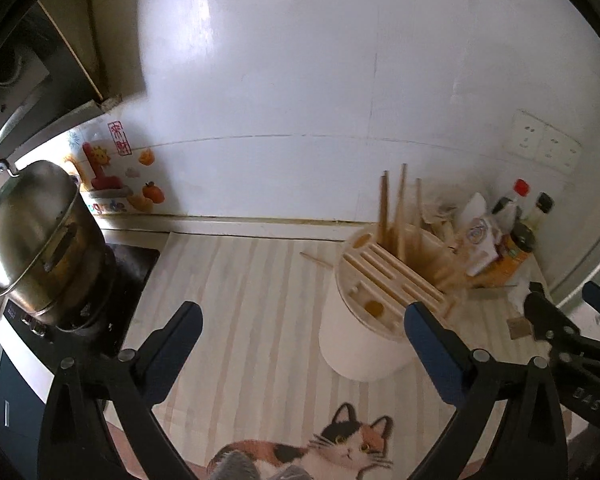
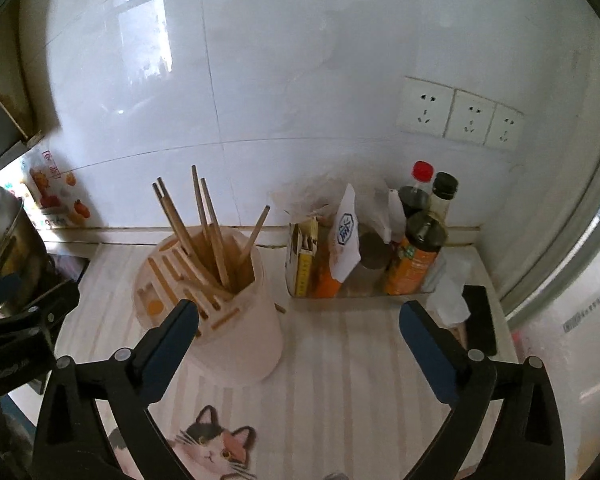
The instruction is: Organize utensils
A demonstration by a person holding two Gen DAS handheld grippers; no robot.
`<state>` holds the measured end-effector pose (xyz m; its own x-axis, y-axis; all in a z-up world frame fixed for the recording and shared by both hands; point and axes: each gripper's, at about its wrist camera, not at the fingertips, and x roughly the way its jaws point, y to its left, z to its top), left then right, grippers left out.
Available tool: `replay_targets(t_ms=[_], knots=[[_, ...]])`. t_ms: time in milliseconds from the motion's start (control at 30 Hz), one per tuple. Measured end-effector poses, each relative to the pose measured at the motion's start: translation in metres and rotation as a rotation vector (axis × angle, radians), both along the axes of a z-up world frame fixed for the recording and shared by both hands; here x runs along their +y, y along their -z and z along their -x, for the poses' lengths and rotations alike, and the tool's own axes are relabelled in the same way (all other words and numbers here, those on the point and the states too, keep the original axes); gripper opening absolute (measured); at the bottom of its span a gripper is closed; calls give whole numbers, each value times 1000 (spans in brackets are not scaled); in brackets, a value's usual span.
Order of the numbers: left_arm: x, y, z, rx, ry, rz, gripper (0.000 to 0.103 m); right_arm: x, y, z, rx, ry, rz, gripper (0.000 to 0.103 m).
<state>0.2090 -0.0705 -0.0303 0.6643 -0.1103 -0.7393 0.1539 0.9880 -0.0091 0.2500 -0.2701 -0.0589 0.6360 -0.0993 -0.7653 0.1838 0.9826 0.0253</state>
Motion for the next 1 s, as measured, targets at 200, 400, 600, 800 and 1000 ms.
replay_targets(t_ms=[200, 400, 600, 800, 1000], knots=[[13, -35, 50, -64, 21, 10, 103, 8, -29, 49, -60, 40, 20, 102], [32, -63, 100, -123, 43, 3, 103, 25, -65, 107, -115, 81, 42, 102], [49, -79, 143, -151, 71, 9, 103, 45, -98, 163, -165, 112, 68, 103], [61, -86, 173, -160, 84, 6, 103, 55, -114, 199, -184, 142, 80, 103], [68, -92, 185, -169, 86, 10, 103, 61, -124, 217, -195, 143, 79, 103]])
